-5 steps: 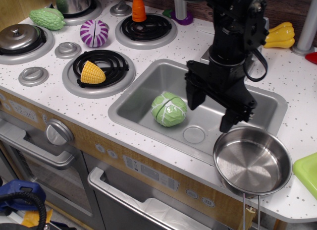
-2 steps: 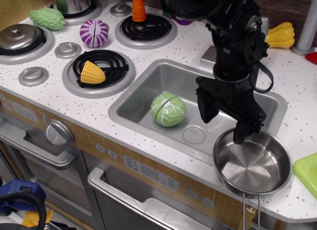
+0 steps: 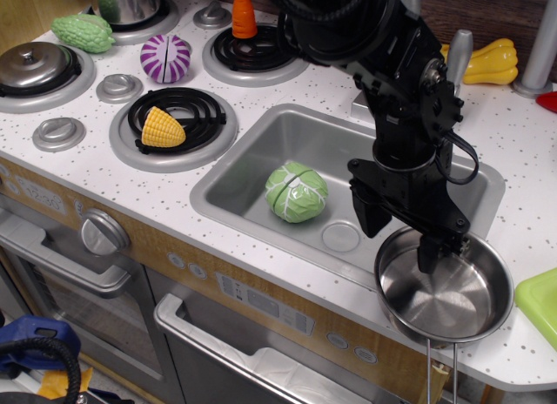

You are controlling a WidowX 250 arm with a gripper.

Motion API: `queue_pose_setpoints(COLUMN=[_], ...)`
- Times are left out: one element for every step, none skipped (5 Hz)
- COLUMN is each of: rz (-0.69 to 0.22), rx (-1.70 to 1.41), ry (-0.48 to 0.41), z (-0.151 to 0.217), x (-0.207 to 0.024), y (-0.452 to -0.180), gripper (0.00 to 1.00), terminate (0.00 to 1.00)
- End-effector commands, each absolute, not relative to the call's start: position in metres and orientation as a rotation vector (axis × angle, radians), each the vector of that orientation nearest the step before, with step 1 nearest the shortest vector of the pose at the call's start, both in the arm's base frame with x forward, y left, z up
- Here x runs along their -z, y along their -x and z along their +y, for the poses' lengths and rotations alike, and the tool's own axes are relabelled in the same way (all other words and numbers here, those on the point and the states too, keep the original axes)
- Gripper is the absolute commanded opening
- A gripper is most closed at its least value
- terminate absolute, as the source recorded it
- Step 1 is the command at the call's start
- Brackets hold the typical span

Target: Put pan in sink

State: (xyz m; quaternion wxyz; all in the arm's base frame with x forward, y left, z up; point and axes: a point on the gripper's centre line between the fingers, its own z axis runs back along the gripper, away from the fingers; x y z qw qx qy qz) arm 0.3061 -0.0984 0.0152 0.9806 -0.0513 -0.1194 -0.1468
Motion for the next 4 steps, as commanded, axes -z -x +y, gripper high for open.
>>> queue_pose_setpoints(rz=[-0.276,-0.260,-0.236,-0.204], rx=[0.275,0.276,0.275,0.265], ry=[0.152,0.106,0.072,0.023], z=[-0.095,-0.090,-0.078,-0.055], x=[-0.014,-0.025,-0.043,-0.074], y=[-0.312,-0.312,-0.313,-0.323], gripper=[0.00,0.00,0.00,0.00], terminate=[0.00,0.00,0.00,0.00])
